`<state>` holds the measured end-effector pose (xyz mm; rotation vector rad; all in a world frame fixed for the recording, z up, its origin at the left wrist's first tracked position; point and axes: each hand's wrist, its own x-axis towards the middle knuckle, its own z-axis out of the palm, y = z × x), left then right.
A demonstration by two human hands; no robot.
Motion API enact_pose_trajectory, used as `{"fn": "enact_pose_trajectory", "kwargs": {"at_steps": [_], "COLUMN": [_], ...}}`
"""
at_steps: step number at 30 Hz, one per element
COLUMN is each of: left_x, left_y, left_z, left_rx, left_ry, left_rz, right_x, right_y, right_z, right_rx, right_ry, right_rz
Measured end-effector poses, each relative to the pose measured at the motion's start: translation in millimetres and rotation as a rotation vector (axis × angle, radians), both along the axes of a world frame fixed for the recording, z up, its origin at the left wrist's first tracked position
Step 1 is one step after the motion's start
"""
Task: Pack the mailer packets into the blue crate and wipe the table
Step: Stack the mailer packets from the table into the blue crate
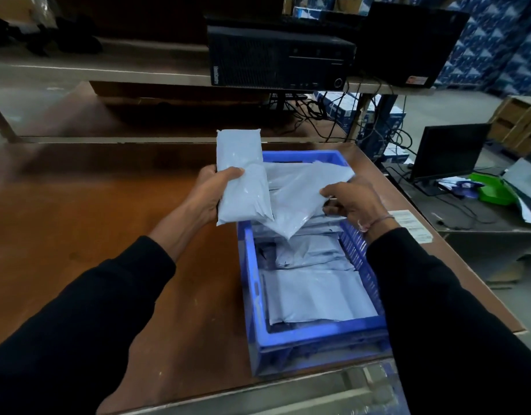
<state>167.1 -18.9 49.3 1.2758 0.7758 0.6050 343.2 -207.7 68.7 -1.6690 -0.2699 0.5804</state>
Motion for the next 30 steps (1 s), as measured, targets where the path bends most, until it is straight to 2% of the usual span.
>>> {"fn": "enact_pose_trajectory", "kwargs": {"at_steps": [4,9,13,15,17,21,25,28,30], "left_x": [-2.9,3.3,8.1,8.6,8.5,10.7,12.1,13.0,14.2], "left_y": [2.1,-4.4,-9.9,-11.2,-12.8,-16.1,-18.4,-18.2,-18.9], "left_z": [-1.4,1.2,6.3,7.6,7.2,3.9,1.9,3.0,4.4], "left_rx": [0.016,0.031,0.056,0.048,0.035,0.006,0.011,0.023,0.039], "left_ry": [0.025,0.012,-0.006,-0.028,-0.034,-0.057,-0.063,-0.067,-0.056], "left_rz": [-0.034,-0.107,-0.161,-0.182,-0.197,-0.214,-0.245,-0.250,-0.256], "right_x": [-15.4,-47.1,-63.8,-69.6,-69.9,-63.6,-60.8,-69.9,-75.2], "right_y": [-28.2,-39.1,-41.0,-39.6,-39.3,-43.5,-45.7,-38.9,-33.3], "right_z": [-16.2,-58.1,-58.7,-60.1,-60.5,-52.5,-53.2,-49.9,-50.9], "right_rx": [-0.074,-0.462,-0.885,-0.892,-0.912,-1.081,-1.366,-1.314,-1.234], "right_ry": [-0.065,-0.265,-0.323,-0.256,-0.288,-0.485,-0.814,-1.020,-0.938], "right_rz": [-0.067,0.043,0.389,0.435,0.402,0.423,0.518,0.520,0.755]}}
